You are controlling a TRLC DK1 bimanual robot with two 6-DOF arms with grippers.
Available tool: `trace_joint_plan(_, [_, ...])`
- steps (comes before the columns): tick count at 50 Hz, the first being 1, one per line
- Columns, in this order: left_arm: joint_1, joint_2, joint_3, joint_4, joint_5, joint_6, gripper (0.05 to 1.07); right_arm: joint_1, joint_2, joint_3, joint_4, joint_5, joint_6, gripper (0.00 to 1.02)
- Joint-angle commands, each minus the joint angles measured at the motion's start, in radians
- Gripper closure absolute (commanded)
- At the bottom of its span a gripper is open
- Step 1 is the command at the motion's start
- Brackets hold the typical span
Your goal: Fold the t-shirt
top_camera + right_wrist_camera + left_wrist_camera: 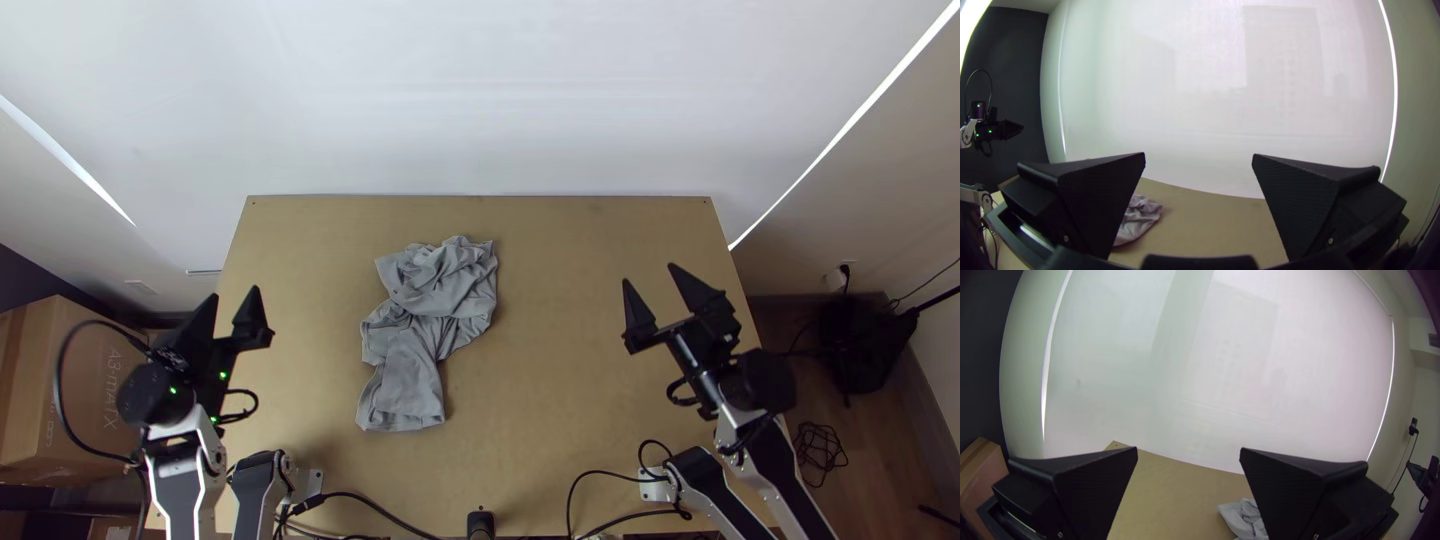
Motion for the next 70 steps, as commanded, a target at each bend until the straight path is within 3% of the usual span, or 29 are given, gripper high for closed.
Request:
trace_joint_plan(1, [-0.008, 0.108, 0.159, -0.091, 0.005, 0.025, 0.09, 0.046, 0.113, 0.123, 0.004, -0.003, -0.018, 0.04])
trace_joint_plan(11, [-0.023, 0.251, 0.396, -0.33, 0.007, 0.026, 0.09, 0.198, 0.322, 0.353, -0.109, 0.0, -0.024, 0.04])
trace_joint_plan(24, [-0.114, 0.291, 0.434, -0.496, 0.008, 0.055, 0.09, 0.32, 0.568, 0.553, -0.197, 0.006, -0.015, 0.04])
trace_joint_plan(29, [-0.157, 0.34, 0.423, -0.571, 0.01, 0.049, 0.09, 0.366, 0.677, 0.655, -0.286, 0.008, 0.01, 0.04])
trace_joint_plan(43, [-0.252, 0.455, 0.345, -0.533, 0.007, 0.063, 0.1, 0.392, 0.917, 0.876, -0.467, 0.006, 0.141, 0.04])
trace_joint_plan(52, [-0.261, 0.596, 0.319, -0.487, -0.013, 0.192, 0.11, 0.399, 1.0, 0.936, -0.496, 0.006, 0.209, 0.04])
trace_joint_plan(70, [-0.351, 0.825, 0.273, -0.356, -0.062, 0.414, 0.12, 0.395, 1.07, 1.014, -0.508, 0.005, 0.252, 0.04])
